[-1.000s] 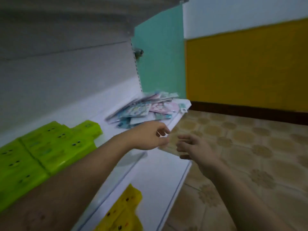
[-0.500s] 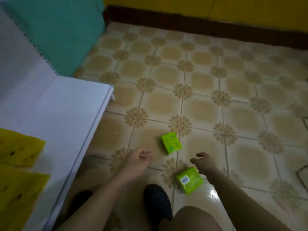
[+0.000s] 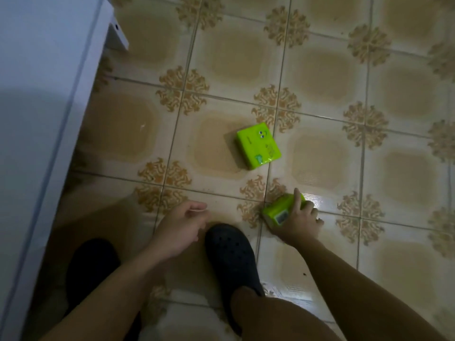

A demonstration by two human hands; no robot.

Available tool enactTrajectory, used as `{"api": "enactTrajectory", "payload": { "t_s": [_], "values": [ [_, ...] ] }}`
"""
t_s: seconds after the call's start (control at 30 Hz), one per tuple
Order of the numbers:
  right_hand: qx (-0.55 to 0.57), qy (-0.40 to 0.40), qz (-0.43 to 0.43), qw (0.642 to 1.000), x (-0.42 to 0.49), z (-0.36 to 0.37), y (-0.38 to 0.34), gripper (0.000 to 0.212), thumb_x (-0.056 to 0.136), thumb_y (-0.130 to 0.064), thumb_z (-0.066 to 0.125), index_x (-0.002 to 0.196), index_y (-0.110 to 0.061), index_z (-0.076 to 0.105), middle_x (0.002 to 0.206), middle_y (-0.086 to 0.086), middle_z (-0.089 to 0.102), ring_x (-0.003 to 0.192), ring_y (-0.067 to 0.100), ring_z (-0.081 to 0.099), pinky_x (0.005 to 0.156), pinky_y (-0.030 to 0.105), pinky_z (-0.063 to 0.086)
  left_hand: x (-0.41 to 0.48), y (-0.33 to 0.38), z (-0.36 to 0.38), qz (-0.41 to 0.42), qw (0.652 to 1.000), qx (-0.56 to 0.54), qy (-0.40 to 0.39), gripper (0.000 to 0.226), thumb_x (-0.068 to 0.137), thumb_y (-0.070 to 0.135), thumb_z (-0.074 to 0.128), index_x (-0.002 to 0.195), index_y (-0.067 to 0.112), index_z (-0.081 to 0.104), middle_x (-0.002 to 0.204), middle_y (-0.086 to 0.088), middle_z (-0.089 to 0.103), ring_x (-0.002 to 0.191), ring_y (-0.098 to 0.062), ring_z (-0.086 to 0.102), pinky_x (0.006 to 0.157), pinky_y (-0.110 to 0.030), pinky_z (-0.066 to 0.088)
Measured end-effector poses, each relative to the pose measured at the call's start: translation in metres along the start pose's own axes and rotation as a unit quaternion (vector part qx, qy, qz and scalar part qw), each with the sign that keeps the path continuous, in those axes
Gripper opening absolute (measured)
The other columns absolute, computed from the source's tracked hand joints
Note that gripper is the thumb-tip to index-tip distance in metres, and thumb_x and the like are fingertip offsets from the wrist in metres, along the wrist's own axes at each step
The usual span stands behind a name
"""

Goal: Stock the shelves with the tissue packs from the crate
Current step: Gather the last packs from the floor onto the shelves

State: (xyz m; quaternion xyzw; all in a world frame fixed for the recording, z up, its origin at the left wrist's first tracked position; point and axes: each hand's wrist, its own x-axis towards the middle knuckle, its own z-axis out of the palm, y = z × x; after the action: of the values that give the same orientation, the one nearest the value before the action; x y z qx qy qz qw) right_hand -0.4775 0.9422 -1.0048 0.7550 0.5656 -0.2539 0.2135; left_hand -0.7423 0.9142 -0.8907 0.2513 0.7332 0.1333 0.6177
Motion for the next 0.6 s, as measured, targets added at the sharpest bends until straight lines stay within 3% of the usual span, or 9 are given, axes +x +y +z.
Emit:
{"api": "enactTrajectory", "payload": {
  "t_s": [0.03,0.07,0.1,0.17,0.23,0.3,0.37,0.5,0.6],
  "values": [
    [0.103,-0.040,-0.002,0.994,-0.005,-0.015,-0.003,0.121,0.065,-0.071,0.071,0.153,-0.022,0.003,0.134,0.015,0.037,0.124,0.036,0.043,0.100,0.051,0.041,-0.005,0.004,-0.003,-0.003,1.000,-0.006,0.006,0.019,0.094,0.024,0.059,0.113,0.023,0.062,0.104,-0.002,0.068,0.096,-0.018,0.067,0.084,-0.041,0.055],
    [0.261,-0.114,-0.010,0.959,-0.013,-0.031,-0.006,0.117,0.064,-0.055,0.082,0.152,-0.020,0.014,0.132,0.014,0.043,0.122,0.034,0.048,0.100,0.052,0.044,-0.010,0.009,-0.004,-0.006,1.000,-0.015,0.009,0.019,0.094,0.023,0.060,0.113,0.023,0.063,0.103,-0.003,0.069,0.096,-0.019,0.067,0.084,-0.043,0.055],
    [0.414,-0.200,-0.023,0.888,-0.024,-0.052,-0.008,0.111,0.060,-0.041,0.089,0.149,-0.019,0.026,0.129,0.013,0.052,0.117,0.032,0.055,0.099,0.052,0.047,-0.019,0.016,-0.006,-0.004,1.000,-0.027,0.009,0.020,0.094,0.025,0.060,0.113,0.024,0.063,0.103,-0.001,0.069,0.096,-0.018,0.067,0.084,-0.043,0.056],
    [0.608,-0.335,-0.058,0.718,-0.054,-0.094,-0.007,0.102,0.047,-0.033,0.093,0.137,-0.016,0.048,0.126,0.017,0.062,0.111,0.034,0.061,0.097,0.057,0.047,-0.045,0.037,-0.010,0.018,0.999,-0.046,-0.005,0.024,0.094,0.029,0.061,0.117,0.031,0.061,0.109,0.005,0.064,0.100,-0.014,0.064,0.081,-0.037,0.057],
    [0.709,-0.401,-0.106,0.570,-0.085,-0.133,-0.010,0.091,0.053,-0.034,0.088,0.134,-0.009,0.054,0.133,0.026,0.056,0.115,0.046,0.056,0.098,0.067,0.038,-0.077,0.062,-0.013,0.066,0.996,-0.059,-0.022,0.029,0.092,0.033,0.063,0.121,0.036,0.057,0.114,0.008,0.058,0.106,-0.013,0.060,0.080,-0.031,0.054],
    [0.723,-0.460,-0.204,0.473,-0.116,-0.172,-0.018,0.083,0.072,-0.038,0.073,0.143,-0.007,0.042,0.144,0.031,0.041,0.123,0.054,0.045,0.100,0.073,0.031,-0.113,0.086,-0.017,0.116,0.990,-0.075,-0.020,0.032,0.091,0.036,0.063,0.122,0.034,0.057,0.115,0.006,0.060,0.107,-0.011,0.060,0.079,-0.031,0.054],
    [0.712,-0.488,-0.261,0.432,-0.144,-0.205,-0.028,0.077,0.084,-0.041,0.058,0.148,-0.006,0.032,0.149,0.033,0.031,0.128,0.056,0.039,0.102,0.071,0.028,-0.153,0.108,-0.024,0.146,0.984,-0.099,-0.012,0.032,0.089,0.036,0.065,0.120,0.029,0.059,0.114,0.003,0.065,0.105,-0.013,0.063,0.076,-0.033,0.056],
    [0.677,-0.454,-0.323,0.481,-0.219,-0.275,-0.054,0.070,0.074,-0.039,0.066,0.134,-0.005,0.055,0.138,0.029,0.049,0.119,0.052,0.052,0.093,0.062,0.046,-0.241,0.134,-0.045,0.197,0.969,-0.146,0.031,0.024,0.089,0.031,0.066,0.110,0.024,0.058,0.114,-0.002,0.065,0.102,-0.020,0.067,0.072,-0.038,0.057],
    [0.671,-0.417,-0.357,0.498,-0.272,-0.314,-0.069,0.072,0.065,-0.035,0.075,0.127,-0.003,0.061,0.134,0.028,0.054,0.114,0.050,0.057,0.087,0.059,0.051,-0.303,0.145,-0.071,0.233,0.954,-0.180,0.054,0.036,0.090,0.028,0.065,0.123,0.020,0.053,0.121,-0.005,0.063,0.102,-0.024,0.067,0.072,-0.039,0.059]
  ]
}}
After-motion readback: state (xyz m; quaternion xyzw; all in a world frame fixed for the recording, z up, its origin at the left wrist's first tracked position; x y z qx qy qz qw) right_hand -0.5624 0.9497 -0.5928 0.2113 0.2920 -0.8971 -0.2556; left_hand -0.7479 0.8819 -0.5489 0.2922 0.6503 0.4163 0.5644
